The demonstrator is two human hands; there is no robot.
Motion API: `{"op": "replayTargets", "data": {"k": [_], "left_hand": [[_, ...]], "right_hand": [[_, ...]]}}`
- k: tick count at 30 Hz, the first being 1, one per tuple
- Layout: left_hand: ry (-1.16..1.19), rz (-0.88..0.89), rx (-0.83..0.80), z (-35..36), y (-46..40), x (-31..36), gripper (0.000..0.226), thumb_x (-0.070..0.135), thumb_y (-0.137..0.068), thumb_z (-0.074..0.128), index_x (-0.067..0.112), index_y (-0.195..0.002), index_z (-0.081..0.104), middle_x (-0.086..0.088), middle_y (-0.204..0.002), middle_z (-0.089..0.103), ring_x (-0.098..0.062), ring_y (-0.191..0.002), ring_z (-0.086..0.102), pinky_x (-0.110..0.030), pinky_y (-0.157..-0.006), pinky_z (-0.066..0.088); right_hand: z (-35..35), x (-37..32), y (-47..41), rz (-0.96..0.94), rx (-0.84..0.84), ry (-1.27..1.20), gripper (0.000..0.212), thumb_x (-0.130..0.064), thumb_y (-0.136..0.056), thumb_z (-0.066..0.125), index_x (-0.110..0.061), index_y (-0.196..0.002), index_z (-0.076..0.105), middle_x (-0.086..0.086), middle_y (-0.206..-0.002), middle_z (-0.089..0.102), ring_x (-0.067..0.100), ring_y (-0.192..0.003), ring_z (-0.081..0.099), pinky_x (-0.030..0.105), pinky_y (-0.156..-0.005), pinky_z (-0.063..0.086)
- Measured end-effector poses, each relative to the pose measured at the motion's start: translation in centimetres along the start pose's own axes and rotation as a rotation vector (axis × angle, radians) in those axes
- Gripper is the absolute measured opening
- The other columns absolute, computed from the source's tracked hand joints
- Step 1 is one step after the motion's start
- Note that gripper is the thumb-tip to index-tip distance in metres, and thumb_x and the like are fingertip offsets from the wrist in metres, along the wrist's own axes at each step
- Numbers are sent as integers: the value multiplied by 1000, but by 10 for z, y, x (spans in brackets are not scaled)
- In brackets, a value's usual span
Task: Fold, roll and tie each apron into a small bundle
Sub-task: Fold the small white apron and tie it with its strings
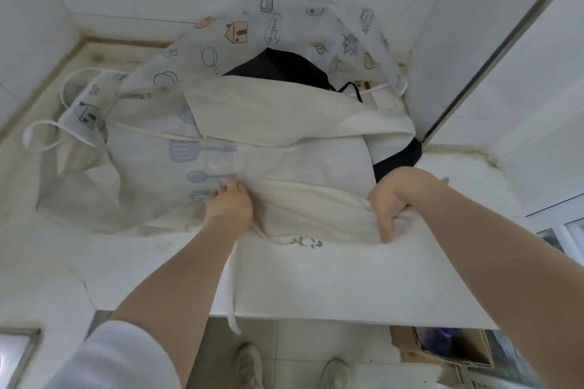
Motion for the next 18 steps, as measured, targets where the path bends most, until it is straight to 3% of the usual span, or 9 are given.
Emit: {"op": "replayTargets", "data": {"k": [1,3,5,7,10,13,16,18], "left_hand": [[0,-10,-8,2,0,-1,44,22,-99,35,0,-136,30,-19,-141,31,-34,-125,39,-41,-102,33],[11,-29,-19,4,-1,-4,47,20,-97,36,-1,-138,27,-18,-143,29,-33,-127,38,-41,-104,31],[-6,-77,-45,3,0,-6,54,23,-96,39,0,-142,23,-17,-147,24,-33,-132,32,-42,-110,25],[-87,-109,-60,-1,3,2,62,21,-93,42,6,-147,14,-14,-154,5,-34,-141,13,-47,-116,11],[-101,114,33,-13,7,51,68,17,-92,42,17,-150,6,-1,-157,-16,-30,-144,-8,-49,-115,-5],[172,507,27,-12,24,117,71,45,-89,28,20,-151,4,5,-158,-8,-21,-145,-1,-37,-118,0],[520,478,-150,3,30,130,82,64,-87,28,19,-151,3,1,-158,-3,-16,-146,-2,-36,-119,4],[636,380,-213,13,24,120,71,52,-95,38,14,-149,13,-2,-157,9,-18,-145,7,-33,-118,8]], "right_hand": [[-10,11,-2,92,90,147,34,-23,-74,76,-12,-105,66,8,-114,64,28,-106,61,36,-95,47],[-24,21,0,135,265,223,15,-18,-79,71,-11,-90,62,4,-102,60,24,-94,59,29,-85,48],[-34,29,4,-9,449,-10,15,-10,-76,71,-10,-74,56,1,-80,56,18,-74,53,25,-62,41],[-35,41,10,-218,531,-414,10,-7,-76,70,-9,-72,61,0,-71,57,15,-67,53,22,-56,38],[-29,38,14,-463,525,-732,9,-10,-86,66,-2,-88,67,7,-83,64,18,-79,59,23,-69,43],[-20,9,15,-626,417,-786,20,-16,-94,55,0,-103,65,11,-101,67,17,-91,61,22,-82,46],[-21,-11,21,-731,300,-989,22,-18,-93,56,-7,-111,64,5,-109,69,16,-99,65,27,-96,47],[-27,-11,28,-798,266,-1141,21,-21,-84,64,-12,-102,69,0,-96,73,12,-89,68,29,-89,50]]}}
Point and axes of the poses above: each hand's wrist, its own y-axis away from the middle knuckle, its own z-axis out of the palm, x = y × z, the point moved 9 cm from there along -y, towards the middle knuckle
